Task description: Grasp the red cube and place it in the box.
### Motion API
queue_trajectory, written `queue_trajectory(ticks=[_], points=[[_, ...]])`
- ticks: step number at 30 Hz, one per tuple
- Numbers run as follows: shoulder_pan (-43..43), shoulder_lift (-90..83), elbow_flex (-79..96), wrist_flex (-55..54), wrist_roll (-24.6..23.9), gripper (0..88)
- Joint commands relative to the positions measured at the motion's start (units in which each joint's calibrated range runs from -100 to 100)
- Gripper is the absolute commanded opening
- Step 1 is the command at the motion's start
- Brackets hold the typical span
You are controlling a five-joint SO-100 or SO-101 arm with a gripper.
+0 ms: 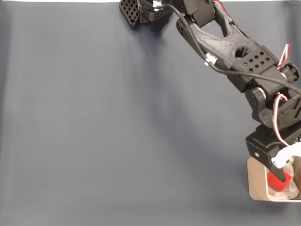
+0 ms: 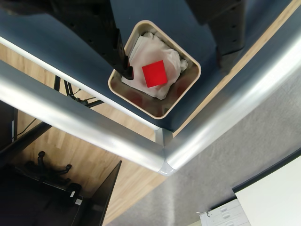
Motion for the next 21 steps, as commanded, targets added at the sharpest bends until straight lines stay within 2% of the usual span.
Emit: queue_trajectory(ticks=[1,3,4,10,15,21], points=[[1.41,-2.29,-1.93,-1.37,-0.10,13.1],[3.12,-4.20,-0.47,-2.60,-0.78,1.5],[4.40,-5.50,0.81,-3.83,-0.98,0.0],[13.56,-14.94,11.85,-9.49,-0.54,0.0],[20.38,-32.97,32.65,-11.45,-0.83,0.0],[22.29,-61.13,63.95,-11.78,-1.47,0.0]])
